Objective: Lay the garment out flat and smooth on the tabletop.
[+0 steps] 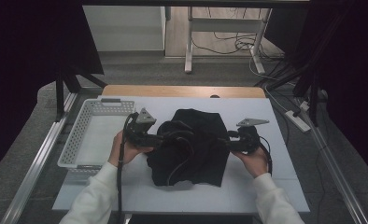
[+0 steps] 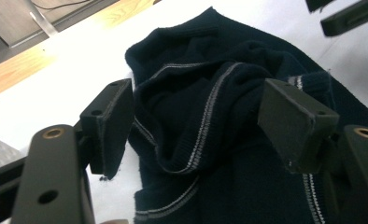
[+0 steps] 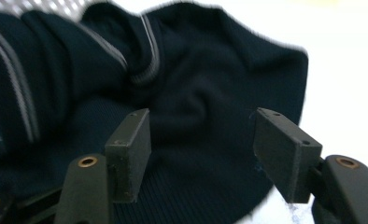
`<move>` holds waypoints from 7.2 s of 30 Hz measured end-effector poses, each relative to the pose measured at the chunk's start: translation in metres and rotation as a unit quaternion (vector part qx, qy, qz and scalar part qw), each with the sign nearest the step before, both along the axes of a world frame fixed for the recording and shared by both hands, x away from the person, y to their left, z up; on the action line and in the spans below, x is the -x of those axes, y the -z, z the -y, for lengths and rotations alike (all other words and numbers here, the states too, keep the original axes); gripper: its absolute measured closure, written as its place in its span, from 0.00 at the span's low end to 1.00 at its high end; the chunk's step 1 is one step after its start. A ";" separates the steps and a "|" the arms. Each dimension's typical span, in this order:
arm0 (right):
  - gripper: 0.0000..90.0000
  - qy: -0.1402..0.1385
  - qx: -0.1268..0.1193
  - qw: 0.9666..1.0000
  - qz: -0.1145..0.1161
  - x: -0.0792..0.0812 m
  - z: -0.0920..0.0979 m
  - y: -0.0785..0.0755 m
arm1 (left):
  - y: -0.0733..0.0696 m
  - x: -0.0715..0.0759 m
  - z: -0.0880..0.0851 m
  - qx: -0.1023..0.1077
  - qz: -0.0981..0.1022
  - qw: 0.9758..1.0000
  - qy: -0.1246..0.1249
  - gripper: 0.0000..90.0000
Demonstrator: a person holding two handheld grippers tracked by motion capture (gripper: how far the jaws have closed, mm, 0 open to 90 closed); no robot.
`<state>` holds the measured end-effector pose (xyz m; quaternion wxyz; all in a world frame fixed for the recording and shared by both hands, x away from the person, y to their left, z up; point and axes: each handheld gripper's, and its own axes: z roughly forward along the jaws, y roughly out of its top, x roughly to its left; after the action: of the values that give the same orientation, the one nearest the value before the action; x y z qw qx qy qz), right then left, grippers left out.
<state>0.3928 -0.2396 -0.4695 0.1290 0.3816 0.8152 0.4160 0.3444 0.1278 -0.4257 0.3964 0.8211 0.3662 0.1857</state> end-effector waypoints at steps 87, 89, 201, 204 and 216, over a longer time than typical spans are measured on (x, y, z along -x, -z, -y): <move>0.44 -0.038 0.039 0.997 0.055 0.115 0.019 0.000 | 0.012 0.017 0.005 0.014 0.005 1.000 0.001 0.28; 0.43 -0.034 0.043 0.997 0.046 0.096 0.014 0.002 | 0.012 0.018 0.005 0.014 0.005 1.000 0.001 0.28; 0.45 -0.026 0.003 0.997 0.073 0.084 0.011 -0.023 | 0.006 0.035 0.053 0.035 -0.010 0.996 0.086 0.27; 0.45 -0.039 0.001 0.997 0.066 0.069 -0.003 -0.020 | 0.008 0.036 0.062 0.031 -0.017 0.995 0.092 0.27; 0.46 -0.028 -0.001 0.998 0.064 0.059 0.002 -0.017 | 0.027 0.038 0.089 0.028 -0.051 0.994 0.094 0.27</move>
<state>0.3338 -0.2412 -0.4529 0.1689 0.3312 0.8152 0.4441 0.3061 0.0386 -0.4529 0.4162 0.8487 0.3121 0.0951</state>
